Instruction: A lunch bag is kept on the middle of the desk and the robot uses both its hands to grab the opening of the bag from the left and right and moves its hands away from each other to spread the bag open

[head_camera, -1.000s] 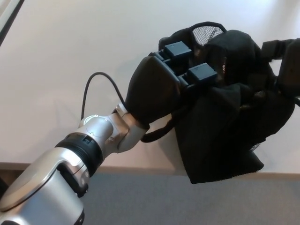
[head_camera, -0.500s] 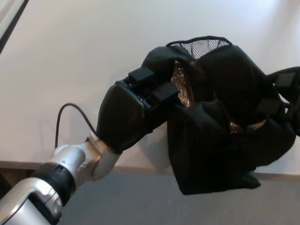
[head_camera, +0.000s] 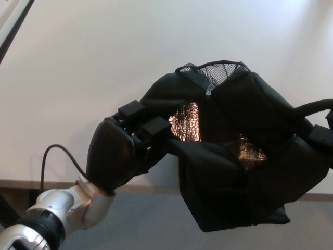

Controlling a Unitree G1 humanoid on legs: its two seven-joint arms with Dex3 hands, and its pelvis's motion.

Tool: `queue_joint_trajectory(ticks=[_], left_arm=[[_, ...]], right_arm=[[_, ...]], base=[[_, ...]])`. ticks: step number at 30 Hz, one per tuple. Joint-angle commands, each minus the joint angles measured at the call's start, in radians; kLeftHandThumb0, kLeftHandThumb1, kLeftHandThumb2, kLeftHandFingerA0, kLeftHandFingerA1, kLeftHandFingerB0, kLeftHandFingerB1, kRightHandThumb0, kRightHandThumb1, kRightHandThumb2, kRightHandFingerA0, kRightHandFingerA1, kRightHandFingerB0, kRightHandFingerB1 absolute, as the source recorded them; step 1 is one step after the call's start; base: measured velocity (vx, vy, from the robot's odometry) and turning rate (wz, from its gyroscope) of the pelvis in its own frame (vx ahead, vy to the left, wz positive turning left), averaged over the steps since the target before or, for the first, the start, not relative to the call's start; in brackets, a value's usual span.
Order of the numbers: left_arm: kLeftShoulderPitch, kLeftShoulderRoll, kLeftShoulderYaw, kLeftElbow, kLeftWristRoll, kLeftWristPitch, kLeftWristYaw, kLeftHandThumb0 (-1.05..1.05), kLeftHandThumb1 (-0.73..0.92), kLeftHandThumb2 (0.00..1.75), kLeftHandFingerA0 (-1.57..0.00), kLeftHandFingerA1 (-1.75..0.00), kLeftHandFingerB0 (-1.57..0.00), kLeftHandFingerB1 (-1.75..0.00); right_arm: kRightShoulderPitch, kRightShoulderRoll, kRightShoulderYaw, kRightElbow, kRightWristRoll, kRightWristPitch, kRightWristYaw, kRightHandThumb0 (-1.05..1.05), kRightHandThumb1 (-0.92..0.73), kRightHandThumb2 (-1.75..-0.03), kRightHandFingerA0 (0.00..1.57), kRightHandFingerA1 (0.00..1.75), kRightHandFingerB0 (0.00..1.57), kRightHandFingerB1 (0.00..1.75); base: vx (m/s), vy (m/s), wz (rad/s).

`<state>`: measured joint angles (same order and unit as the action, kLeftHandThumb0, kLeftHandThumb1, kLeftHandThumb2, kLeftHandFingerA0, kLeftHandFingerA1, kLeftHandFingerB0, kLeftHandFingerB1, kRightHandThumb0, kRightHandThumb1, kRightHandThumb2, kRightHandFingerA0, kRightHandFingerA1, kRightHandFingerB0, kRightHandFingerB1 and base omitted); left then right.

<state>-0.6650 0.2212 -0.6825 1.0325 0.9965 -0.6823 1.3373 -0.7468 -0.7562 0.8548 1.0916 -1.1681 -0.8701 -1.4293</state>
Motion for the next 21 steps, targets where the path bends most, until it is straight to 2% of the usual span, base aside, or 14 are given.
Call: queue_joint_trajectory(ticks=[1, 3, 5, 8, 9, 12, 15, 19, 21], left_arm=[[0.053, 0.054, 0.041, 0.050, -0.046, -0.012, 0.013, -0.04, 0.49, 1.05, -0.88, -1.59, -0.93, -1.27], [0.056, 0.051, 0.046, 0.058, -0.044, -0.014, 0.016, -0.01, 0.46, 1.06, -0.88, -1.57, -0.93, -1.25], [0.059, 0.048, 0.050, 0.062, -0.040, -0.013, 0.019, -0.02, 0.46, 1.04, -0.87, -1.59, -0.93, -1.26], [0.064, 0.044, 0.055, 0.064, -0.039, -0.012, 0.017, -0.04, 0.48, 1.00, -0.87, -1.58, -0.90, -1.31], [0.068, 0.041, 0.057, 0.061, -0.040, -0.014, 0.009, -0.06, 0.52, 1.02, -0.88, -1.58, -0.89, -1.33], [0.075, 0.038, 0.059, 0.061, -0.038, -0.020, 0.010, -0.09, 0.53, 1.04, -0.91, -1.54, -0.92, -1.31], [0.082, 0.035, 0.061, 0.061, -0.038, -0.022, 0.008, -0.09, 0.51, 1.04, -0.88, -1.55, -0.95, -1.28], [0.075, 0.031, 0.062, 0.064, -0.031, -0.019, 0.028, -0.07, 0.49, 1.07, -0.89, -1.56, -0.94, -1.28], [0.073, 0.030, 0.068, 0.062, -0.038, -0.023, 0.017, -0.07, 0.49, 1.04, -0.91, -1.54, -0.93, -1.27]], right_arm=[[0.032, -0.032, -0.032, 0.048, 0.028, -0.007, 0.013, -0.16, -0.61, -0.56, 0.83, 1.71, 0.71, 1.56], [0.030, -0.032, -0.038, 0.048, 0.027, -0.011, 0.020, -0.18, -0.61, -0.56, 0.85, 1.72, 0.66, 1.51], [0.031, -0.031, -0.042, 0.043, 0.022, -0.012, 0.018, -0.16, -0.63, -0.55, 0.83, 1.75, 0.64, 1.55], [0.031, -0.029, -0.047, 0.038, 0.021, -0.021, 0.022, -0.15, -0.62, -0.56, 0.82, 1.73, 0.69, 1.59], [0.034, -0.027, -0.049, 0.040, 0.021, -0.024, 0.028, -0.17, -0.62, -0.57, 0.86, 1.73, 0.69, 1.54], [0.039, -0.023, -0.050, 0.044, 0.018, -0.023, 0.034, -0.17, -0.61, -0.57, 0.84, 1.70, 0.73, 1.57], [0.041, -0.020, -0.047, 0.046, 0.011, -0.019, 0.036, -0.18, -0.61, -0.57, 0.87, 1.73, 0.70, 1.54], [0.040, -0.017, -0.047, 0.051, 0.013, -0.018, 0.048, -0.16, -0.60, -0.57, 0.84, 1.70, 0.73, 1.57], [0.039, -0.012, -0.054, 0.055, 0.025, -0.029, 0.067, -0.18, -0.63, -0.57, 0.85, 1.74, 0.68, 1.56]], base=[[0.00, 0.000, 0.00], [0.00, 0.000, 0.00], [0.00, 0.000, 0.00], [0.00, 0.000, 0.00], [0.00, 0.000, 0.00], [0.00, 0.000, 0.00], [0.00, 0.000, 0.00], [0.00, 0.000, 0.00], [0.00, 0.000, 0.00]])
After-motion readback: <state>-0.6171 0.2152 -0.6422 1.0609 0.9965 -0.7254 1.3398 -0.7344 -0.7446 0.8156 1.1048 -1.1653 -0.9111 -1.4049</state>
